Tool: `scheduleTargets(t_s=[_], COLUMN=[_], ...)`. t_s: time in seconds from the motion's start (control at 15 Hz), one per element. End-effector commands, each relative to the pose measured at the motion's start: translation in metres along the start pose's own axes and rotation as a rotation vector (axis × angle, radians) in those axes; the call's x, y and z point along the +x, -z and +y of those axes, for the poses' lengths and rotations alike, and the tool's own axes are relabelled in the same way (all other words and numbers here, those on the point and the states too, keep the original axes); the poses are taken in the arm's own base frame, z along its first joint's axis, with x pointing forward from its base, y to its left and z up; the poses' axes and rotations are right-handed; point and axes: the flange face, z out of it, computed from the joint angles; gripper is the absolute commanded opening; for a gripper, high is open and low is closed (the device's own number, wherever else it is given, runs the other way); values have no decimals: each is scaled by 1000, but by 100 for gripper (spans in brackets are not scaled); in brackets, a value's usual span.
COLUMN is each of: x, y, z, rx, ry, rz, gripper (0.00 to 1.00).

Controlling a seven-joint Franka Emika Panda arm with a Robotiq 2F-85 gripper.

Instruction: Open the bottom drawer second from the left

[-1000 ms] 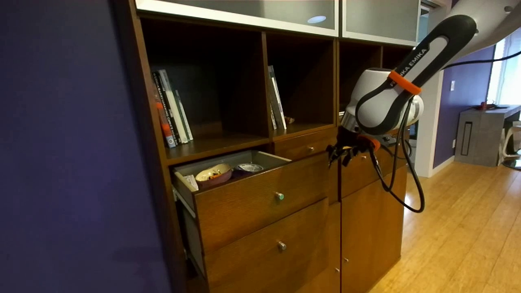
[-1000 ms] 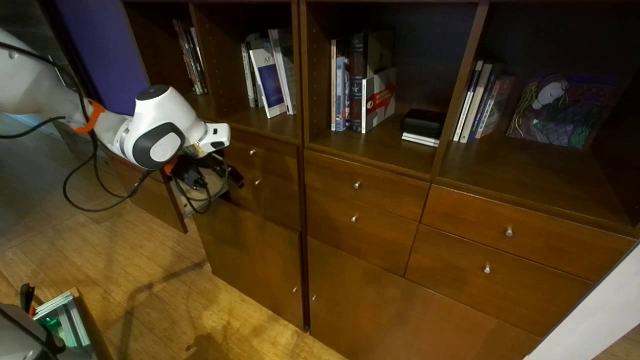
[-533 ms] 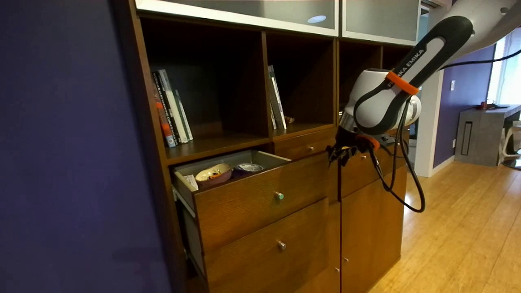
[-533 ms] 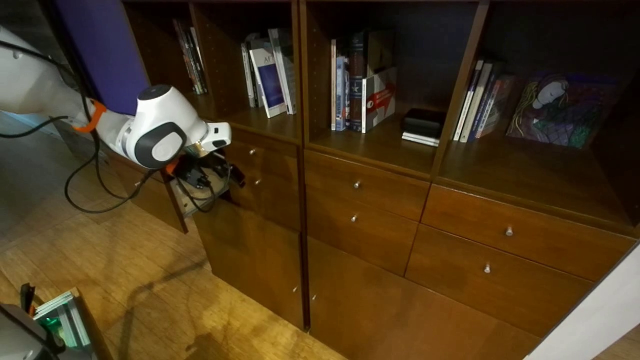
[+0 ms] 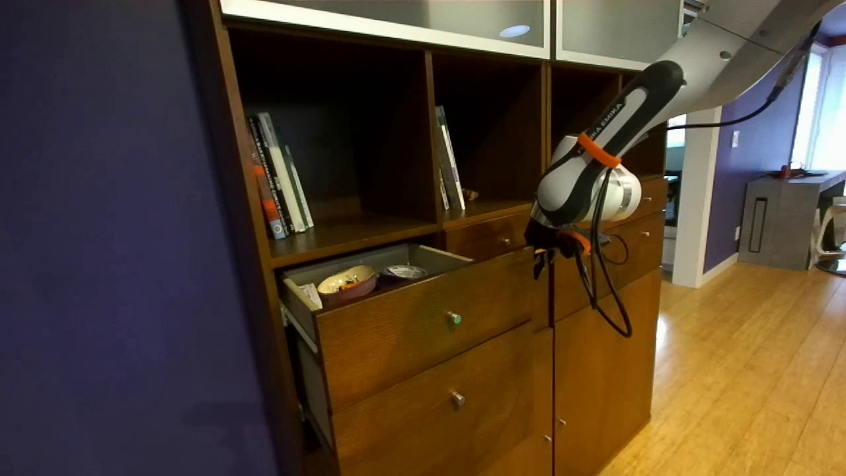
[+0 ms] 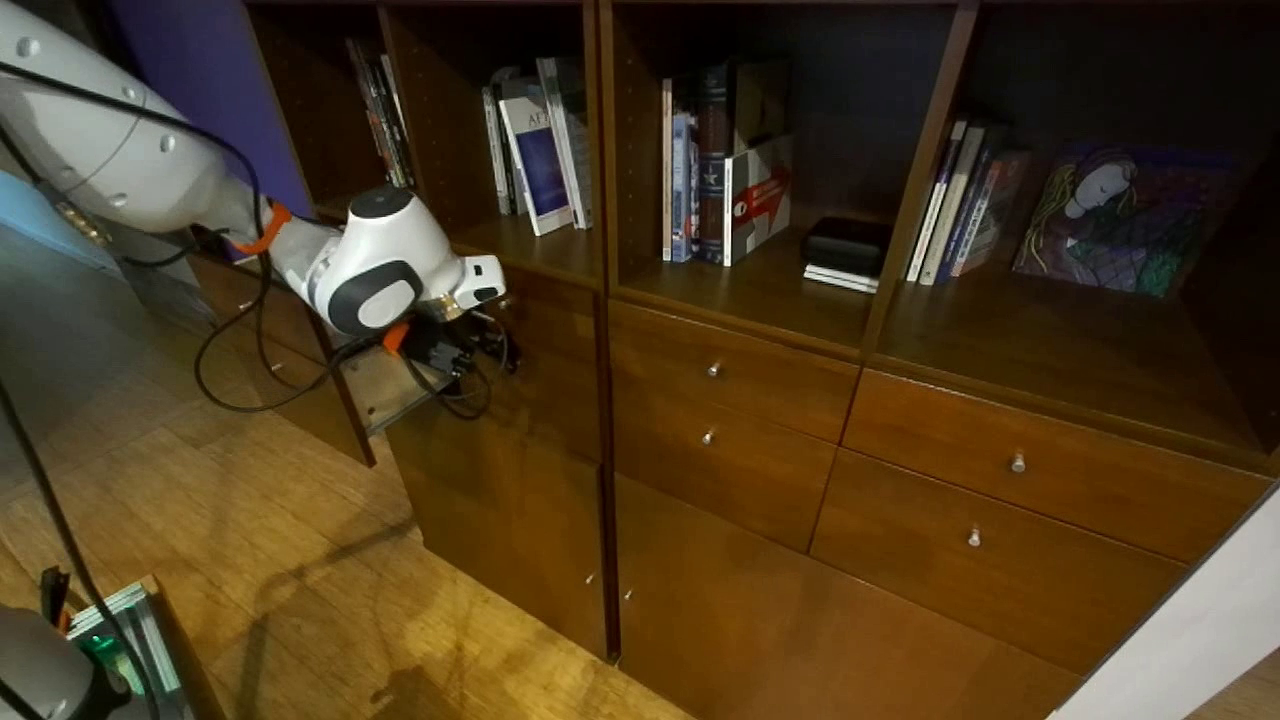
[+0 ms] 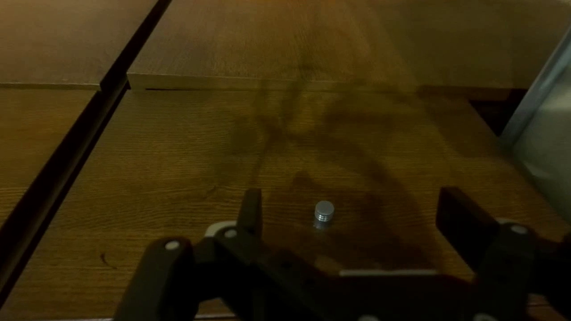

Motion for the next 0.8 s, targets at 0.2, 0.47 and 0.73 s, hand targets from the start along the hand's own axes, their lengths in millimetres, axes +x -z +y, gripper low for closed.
scheduleTargets(t_s=[0.2, 0.47, 0.73], x=[23, 24, 27], y=[-32, -44, -51], z=[13, 20, 23], rx=[81, 79, 65], ry=[22, 21, 8], rz=[-7, -15, -12], gripper=[74, 45, 18])
